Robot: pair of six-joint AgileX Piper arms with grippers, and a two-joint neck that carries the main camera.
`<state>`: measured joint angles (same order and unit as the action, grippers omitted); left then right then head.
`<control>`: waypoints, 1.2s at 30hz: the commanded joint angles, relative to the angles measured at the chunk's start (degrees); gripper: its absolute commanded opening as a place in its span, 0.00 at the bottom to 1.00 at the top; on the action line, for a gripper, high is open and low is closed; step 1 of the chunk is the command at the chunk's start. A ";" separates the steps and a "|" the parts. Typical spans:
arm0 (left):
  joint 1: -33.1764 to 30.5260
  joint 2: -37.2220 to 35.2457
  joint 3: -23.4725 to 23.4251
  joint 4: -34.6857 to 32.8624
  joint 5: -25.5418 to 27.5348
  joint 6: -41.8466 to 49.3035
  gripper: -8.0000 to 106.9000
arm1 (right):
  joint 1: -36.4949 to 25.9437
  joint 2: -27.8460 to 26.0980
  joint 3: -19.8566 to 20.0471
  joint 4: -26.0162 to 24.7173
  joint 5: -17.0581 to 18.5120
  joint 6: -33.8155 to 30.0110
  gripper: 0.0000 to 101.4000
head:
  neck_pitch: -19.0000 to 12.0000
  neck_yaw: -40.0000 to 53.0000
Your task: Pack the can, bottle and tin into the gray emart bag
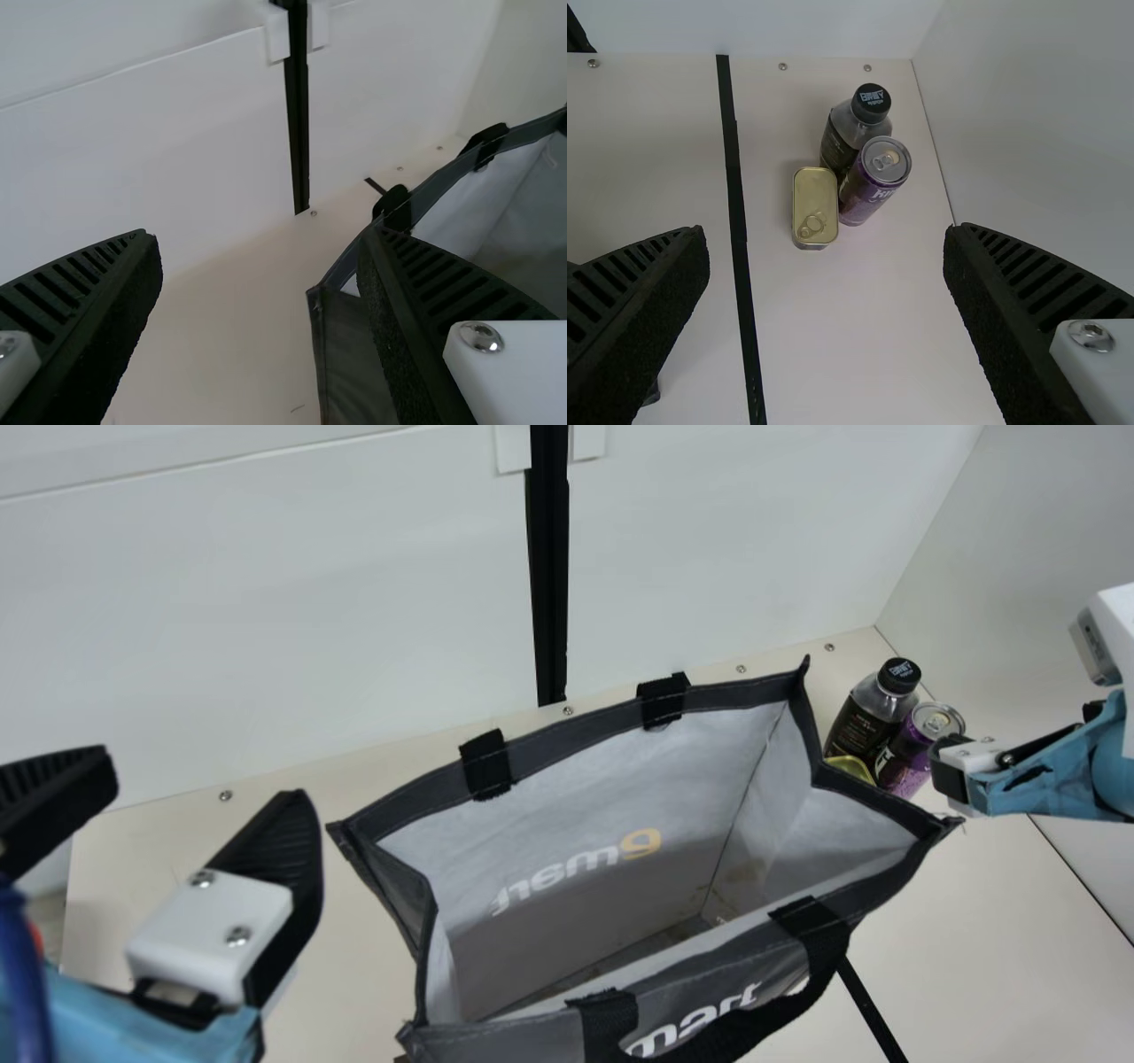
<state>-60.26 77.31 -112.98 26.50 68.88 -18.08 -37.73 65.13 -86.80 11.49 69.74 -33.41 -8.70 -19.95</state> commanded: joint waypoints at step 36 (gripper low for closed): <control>6.56 16.32 -18.57 -22.25 1.02 28.49 0.85 | 0.00 0.00 0.00 0.00 0.00 0.00 0.90 | -1.30 -0.05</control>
<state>-53.81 93.26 -131.25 4.63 69.76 9.65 -37.73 65.13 -86.80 11.49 69.74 -33.41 -8.70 -19.95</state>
